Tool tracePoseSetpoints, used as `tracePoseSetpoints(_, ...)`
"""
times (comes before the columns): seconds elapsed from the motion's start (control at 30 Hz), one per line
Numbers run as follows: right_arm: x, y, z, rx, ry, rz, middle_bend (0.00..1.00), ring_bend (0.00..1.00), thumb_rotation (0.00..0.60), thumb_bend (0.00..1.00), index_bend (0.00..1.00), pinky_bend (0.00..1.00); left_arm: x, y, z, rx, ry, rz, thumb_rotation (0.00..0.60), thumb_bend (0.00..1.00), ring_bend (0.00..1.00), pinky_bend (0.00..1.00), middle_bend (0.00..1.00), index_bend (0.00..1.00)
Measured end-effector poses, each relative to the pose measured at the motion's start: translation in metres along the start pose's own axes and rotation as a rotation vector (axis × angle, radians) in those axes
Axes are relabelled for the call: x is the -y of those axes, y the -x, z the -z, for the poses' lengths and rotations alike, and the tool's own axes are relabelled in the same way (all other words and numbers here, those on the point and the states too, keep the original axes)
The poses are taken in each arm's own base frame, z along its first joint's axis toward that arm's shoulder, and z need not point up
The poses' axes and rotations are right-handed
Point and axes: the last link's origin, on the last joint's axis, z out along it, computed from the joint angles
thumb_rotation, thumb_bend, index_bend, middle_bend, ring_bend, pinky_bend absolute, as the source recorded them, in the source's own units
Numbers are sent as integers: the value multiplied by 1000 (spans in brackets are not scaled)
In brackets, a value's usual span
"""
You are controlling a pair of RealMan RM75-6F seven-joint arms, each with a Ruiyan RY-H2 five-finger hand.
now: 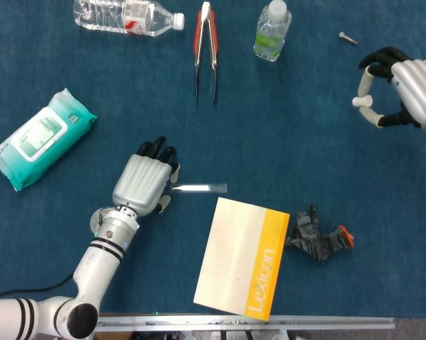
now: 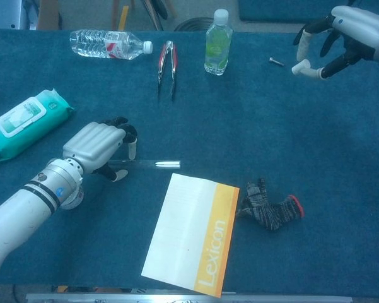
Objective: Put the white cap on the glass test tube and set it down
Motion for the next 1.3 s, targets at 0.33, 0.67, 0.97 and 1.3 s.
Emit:
tracePoseSetpoints(0.33,-3,-2,2,-4,2,-3,313,174,600,310,633,393,-5,1,-3,4,-4,12,594,285,69,131,209,484)
tracePoseSetpoints(0.67,-5,-3,2,-7,5,-6,313,174,600,310,633,393,-7,2,-6,11,-6,18,554,321,72,131,212,495)
tracePoseSetpoints(0.97,-8,-5,3,-13,10,-10,313,174,600,310,636,393,-9,3,-9,6,-6,23,600,331,80,131,230,523)
tracePoseSetpoints(1.3,-6,-7,4,-27,3,-32,313,174,600,310,637,393,-6,-3,-7,-5,-3,81,600,358,98,136,274,562)
